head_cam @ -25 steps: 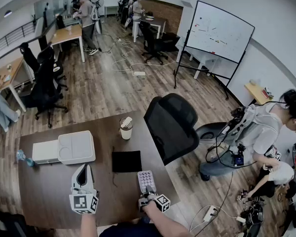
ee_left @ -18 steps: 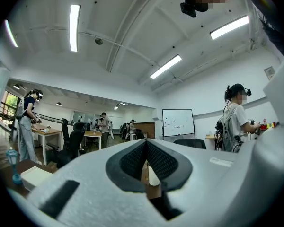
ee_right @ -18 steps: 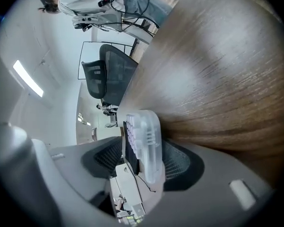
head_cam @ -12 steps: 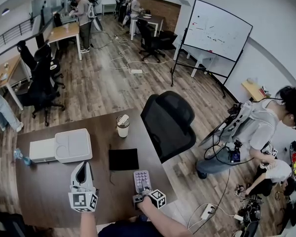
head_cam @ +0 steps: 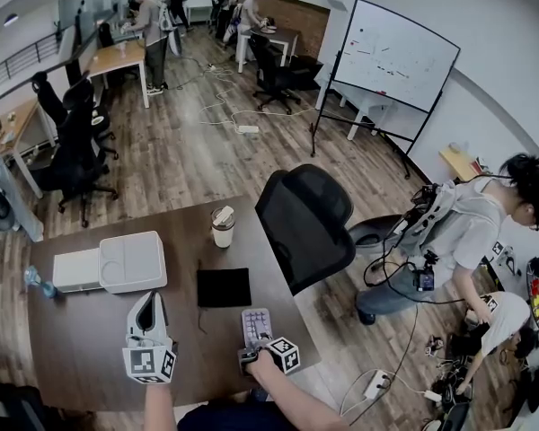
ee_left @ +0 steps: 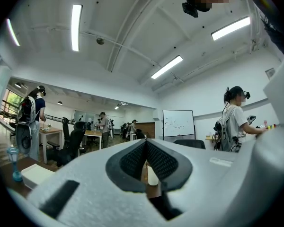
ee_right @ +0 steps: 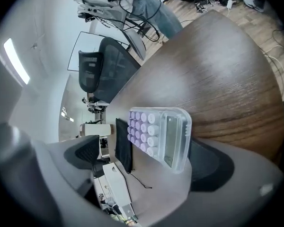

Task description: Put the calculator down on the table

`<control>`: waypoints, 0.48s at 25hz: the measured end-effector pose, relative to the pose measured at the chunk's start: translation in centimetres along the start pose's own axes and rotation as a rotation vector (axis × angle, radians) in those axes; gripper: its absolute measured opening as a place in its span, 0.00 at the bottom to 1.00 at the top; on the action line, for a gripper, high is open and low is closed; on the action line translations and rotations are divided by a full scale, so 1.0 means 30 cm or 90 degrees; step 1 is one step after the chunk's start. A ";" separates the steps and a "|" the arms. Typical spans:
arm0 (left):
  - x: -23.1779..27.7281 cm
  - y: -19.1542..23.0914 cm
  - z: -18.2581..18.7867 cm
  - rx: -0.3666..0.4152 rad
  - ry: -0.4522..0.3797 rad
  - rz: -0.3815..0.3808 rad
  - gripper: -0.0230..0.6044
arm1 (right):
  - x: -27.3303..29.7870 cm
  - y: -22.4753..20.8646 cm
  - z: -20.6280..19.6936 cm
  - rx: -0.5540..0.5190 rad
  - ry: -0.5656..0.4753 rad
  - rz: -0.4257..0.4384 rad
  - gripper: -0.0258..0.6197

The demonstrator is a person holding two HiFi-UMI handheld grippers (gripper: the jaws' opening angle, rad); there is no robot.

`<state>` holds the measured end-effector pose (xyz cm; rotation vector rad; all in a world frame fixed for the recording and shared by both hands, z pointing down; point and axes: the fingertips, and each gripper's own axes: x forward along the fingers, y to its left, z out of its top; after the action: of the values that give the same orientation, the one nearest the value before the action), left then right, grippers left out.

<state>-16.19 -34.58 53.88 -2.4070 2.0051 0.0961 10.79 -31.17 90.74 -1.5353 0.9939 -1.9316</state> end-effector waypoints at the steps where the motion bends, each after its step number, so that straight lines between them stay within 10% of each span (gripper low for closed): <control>1: -0.002 0.001 0.001 0.000 0.000 -0.001 0.03 | -0.004 -0.004 0.005 0.001 -0.006 -0.015 0.95; 7: -0.008 -0.007 0.003 0.001 0.002 -0.006 0.03 | -0.070 -0.049 0.006 -0.006 -0.019 -0.072 0.96; 12: -0.003 -0.015 -0.002 0.001 0.005 -0.010 0.03 | -0.099 0.057 -0.006 0.011 -0.023 -0.018 0.96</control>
<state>-15.76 -34.41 53.92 -2.4264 1.9878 0.0862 11.27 -29.99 87.55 -1.5765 0.9434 -1.9202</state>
